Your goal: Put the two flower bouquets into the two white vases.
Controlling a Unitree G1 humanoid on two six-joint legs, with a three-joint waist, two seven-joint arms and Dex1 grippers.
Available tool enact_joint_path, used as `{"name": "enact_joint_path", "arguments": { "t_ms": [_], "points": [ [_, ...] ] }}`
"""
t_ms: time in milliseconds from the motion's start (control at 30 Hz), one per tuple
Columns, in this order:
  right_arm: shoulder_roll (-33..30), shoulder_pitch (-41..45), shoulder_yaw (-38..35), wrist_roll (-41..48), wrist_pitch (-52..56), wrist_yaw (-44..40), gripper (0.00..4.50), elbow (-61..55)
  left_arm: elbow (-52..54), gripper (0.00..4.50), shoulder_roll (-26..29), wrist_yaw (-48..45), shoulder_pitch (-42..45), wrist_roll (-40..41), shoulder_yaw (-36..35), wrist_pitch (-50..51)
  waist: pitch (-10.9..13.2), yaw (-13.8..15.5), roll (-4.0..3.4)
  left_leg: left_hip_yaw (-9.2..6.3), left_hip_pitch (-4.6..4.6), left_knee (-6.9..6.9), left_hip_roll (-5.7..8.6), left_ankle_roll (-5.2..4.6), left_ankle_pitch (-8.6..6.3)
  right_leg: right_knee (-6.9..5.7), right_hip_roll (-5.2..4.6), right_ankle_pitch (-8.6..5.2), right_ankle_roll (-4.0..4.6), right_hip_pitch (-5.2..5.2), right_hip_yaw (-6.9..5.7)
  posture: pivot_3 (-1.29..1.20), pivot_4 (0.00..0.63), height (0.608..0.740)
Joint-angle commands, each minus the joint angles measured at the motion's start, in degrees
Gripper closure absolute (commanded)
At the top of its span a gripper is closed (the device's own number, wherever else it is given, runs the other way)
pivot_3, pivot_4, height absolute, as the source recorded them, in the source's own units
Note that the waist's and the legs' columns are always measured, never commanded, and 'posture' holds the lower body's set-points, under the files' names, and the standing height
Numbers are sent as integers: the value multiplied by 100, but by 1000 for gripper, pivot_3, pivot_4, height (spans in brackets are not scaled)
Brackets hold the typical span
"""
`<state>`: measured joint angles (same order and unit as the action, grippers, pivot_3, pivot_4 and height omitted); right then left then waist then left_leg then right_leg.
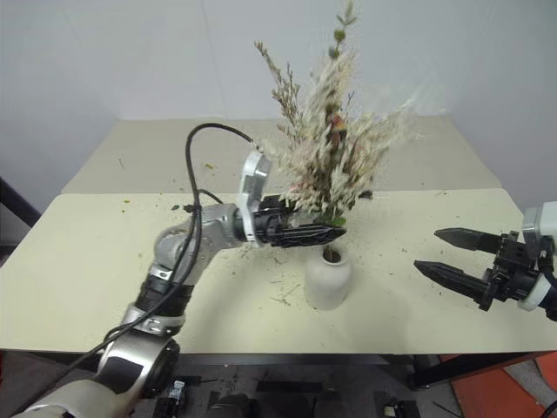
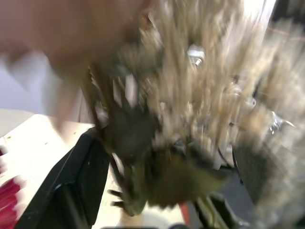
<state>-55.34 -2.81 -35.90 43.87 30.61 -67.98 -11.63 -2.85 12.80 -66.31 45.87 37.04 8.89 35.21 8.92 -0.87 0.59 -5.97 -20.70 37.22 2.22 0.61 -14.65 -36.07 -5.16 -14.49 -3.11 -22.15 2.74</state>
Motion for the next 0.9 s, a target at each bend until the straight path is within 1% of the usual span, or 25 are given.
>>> {"name": "enact_joint_path", "arguments": {
  "t_ms": [33, 233, 400, 467, 667, 800, 900],
  "points": [
    [-22, 151, -3, -38, -149, 4, 0, -2, 134, 407, 280, -463, 23, -178, 192, -184, -6, 8, -10, 0, 0, 0, 0, 0, 0, 0, 0, 0, 0, 0, 0, 0, 150, 740],
    [-15, 248, 74, -84, -188, 23, 0, 54, 101, 407, 318, -453, 25, -305, 256, -175, -9, 24, -15, -2, -4, 2, 1, -2, -1, 4, -2, 0, 0, 1, -3, 0, 150, 740],
    [-10, 248, 91, -123, -197, 13, 0, 57, -15, 407, 523, -468, 32, -493, 213, -211, -9, -5, -15, -1, -3, 2, 0, -3, -2, 2, -1, 0, 0, 0, -1, 0, 150, 740],
    [-24, 262, 106, -135, -190, 7, 0, 62, -104, 407, 771, -464, -10, -594, 125, -206, -9, -11, -15, -1, 1, 2, -1, -3, -2, -1, 0, 0, 0, 1, 0, 0, 150, 740],
    [-39, 306, 168, -195, -184, -58, 0, 108, -34, 407, 1825, -890, -433, -619, -121, -186, -12, -43, -20, 1, 7, -6, -5, -4, -2, -1, 3, 0, 0, -1, 4, 0, 150, 740],
    [-36, 348, 249, -235, -211, -89, 0, 172, -20, 407, 2440, -777, -728, -643, -453, -107, -9, -14, -16, 0, 5, -5, -5, -4, -2, 0, 2, 0, 0, -3, 3, 0, 150, 740],
    [-48, 374, 295, -255, -235, -113, 0, 225, -86, 407, 2771, -657, -924, -649, -776, -162, -9, -8, -16, 0, 5, -6, -6, -5, -3, 0, 1, 0, 1, -4, 3, 0, 150, 740]
  ]
}}
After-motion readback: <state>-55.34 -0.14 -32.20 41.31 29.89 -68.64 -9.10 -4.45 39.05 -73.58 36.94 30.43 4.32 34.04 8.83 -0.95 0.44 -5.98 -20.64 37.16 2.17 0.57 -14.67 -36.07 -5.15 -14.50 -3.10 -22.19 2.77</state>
